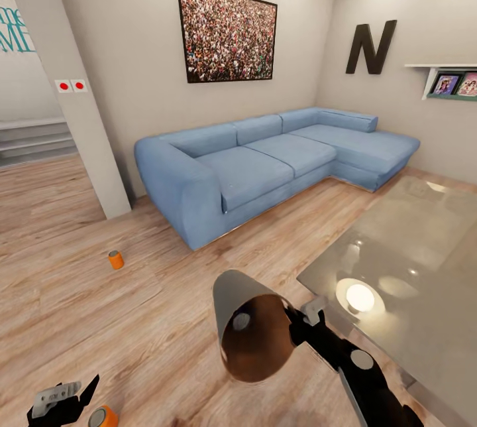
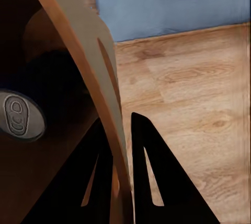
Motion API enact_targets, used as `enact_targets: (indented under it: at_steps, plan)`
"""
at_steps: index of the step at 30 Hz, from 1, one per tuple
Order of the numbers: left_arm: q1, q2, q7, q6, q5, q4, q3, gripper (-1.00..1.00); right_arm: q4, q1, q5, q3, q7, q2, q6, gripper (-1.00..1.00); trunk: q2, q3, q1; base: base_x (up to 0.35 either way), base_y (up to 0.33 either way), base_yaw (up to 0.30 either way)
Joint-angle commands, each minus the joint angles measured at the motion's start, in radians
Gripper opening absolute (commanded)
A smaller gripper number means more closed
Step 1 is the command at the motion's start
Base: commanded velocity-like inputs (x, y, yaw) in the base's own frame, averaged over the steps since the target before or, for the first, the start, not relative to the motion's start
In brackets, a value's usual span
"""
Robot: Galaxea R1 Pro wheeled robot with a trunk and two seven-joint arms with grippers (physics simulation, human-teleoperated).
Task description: Put the three can of soda from the living room inside the tash can in the kitchen.
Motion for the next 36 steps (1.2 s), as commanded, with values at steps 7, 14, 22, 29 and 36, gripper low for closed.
enact_targets:
  at_steps: [7,14,22,29,36]
  plan:
    - [0.0,0.0,0.001,0.0,0.0,0.0,0.001,1.0,-0.02,-0.003,-0.06,-0.105,0.003,0.005,-0.033,-1.0,0.0,0.0,0.0,0.0,0.0,0.0]
    - [0.0,0.0,0.001,-0.001,0.0,0.0,0.0,1.0,-0.016,-0.003,-0.107,-0.123,0.003,0.006,-0.085,-1.0,0.0,0.0,0.0,0.011,0.001,0.0]
    - [0.001,0.0,0.001,0.001,0.0,0.0,0.0,1.0,-0.007,-0.003,-0.104,-0.117,0.003,0.007,-0.102,-1.0,0.0,0.0,0.0,0.207,0.046,0.0]
    - [0.001,0.0,0.001,0.001,0.0,0.001,0.001,1.0,-0.005,-0.003,-0.102,-0.104,0.003,0.007,-0.104,-1.0,0.0,0.0,0.0,0.249,0.11,0.0]
    - [0.001,0.0,0.001,0.002,0.0,0.001,0.0,1.0,-0.005,-0.003,-0.101,-0.103,0.003,0.007,-0.104,-1.0,0.0,0.0,0.0,0.062,0.059,0.0]
